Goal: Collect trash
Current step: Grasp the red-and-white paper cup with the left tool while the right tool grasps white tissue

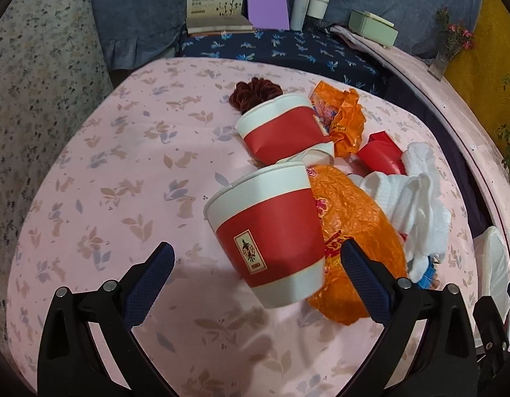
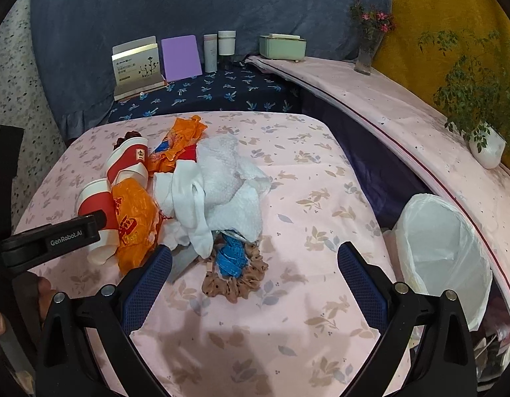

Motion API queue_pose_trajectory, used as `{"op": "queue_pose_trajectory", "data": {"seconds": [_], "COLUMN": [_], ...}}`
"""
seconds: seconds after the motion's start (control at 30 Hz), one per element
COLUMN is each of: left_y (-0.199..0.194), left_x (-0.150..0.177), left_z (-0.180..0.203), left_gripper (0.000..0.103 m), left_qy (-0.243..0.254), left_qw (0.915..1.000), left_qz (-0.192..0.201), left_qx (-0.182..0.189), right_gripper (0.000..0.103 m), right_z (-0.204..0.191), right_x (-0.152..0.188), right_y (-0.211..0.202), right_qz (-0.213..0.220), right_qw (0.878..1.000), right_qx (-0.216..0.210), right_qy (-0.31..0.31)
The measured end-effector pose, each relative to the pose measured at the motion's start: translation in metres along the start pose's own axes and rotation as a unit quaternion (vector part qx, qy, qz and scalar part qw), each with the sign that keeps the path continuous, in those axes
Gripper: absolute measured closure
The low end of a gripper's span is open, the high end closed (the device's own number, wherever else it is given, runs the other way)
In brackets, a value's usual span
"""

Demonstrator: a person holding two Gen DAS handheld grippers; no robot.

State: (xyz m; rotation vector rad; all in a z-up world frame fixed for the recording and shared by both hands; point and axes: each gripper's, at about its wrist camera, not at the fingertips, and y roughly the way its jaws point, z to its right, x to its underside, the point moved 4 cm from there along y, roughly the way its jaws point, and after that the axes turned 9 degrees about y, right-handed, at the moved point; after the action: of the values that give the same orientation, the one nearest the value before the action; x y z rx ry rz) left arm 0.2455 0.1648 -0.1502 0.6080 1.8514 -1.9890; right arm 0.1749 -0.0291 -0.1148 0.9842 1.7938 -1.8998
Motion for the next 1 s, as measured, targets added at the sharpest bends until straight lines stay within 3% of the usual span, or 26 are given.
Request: {"op": "queue_pose_trajectory", "data": {"seconds": [0.17,0.33,0.4,0.6,0.8,1.0], "left_y": [0.018,0.024,0.026,0.024,0.015,-0.006], "left_x": [-0.002,-0.003,-0.002,0.0,0.0,-0.003], "left_z": [0.0,-0.003,-0.003,-0.005,-0.006,-0.002], "left_gripper": [0.007,0.011,0.023,0.026,0.032,0.032], "left_qy": [0.004,-0.003,-0.003,-0.005,-0.003,0.003], "left_qw": [0.9998,0.9995,0.9991,0.9987,0.999,0.9991], "left_qz": [-0.015,-0.019,-0.023,-0.019,-0.01,0.011], "left_qx": [0.013,0.026,0.035,0.047,0.043,0.041], "right_gripper": [0.01,0.02,0.023,0.047,0.089,0.094], "right_z": [-0.013,-0.027,-0.033,-0.046,-0.052,-0.051], "right_x": [-0.009,-0.017,-0.019,-0.018,-0.011,-0.017], "right_y": [0.018,0.037,0.045,0.068,0.076,0.054], "right_qz": [-0.004,-0.012,-0.017,-0.039,-0.057,-0.035], "right_qw": [1.0,1.0,1.0,0.999,0.997,0.997], "right_qx": [-0.01,-0.018,-0.023,-0.035,-0.052,-0.07], "right_qy": [0.003,0.003,0.001,-0.002,-0.003,-0.003]}}
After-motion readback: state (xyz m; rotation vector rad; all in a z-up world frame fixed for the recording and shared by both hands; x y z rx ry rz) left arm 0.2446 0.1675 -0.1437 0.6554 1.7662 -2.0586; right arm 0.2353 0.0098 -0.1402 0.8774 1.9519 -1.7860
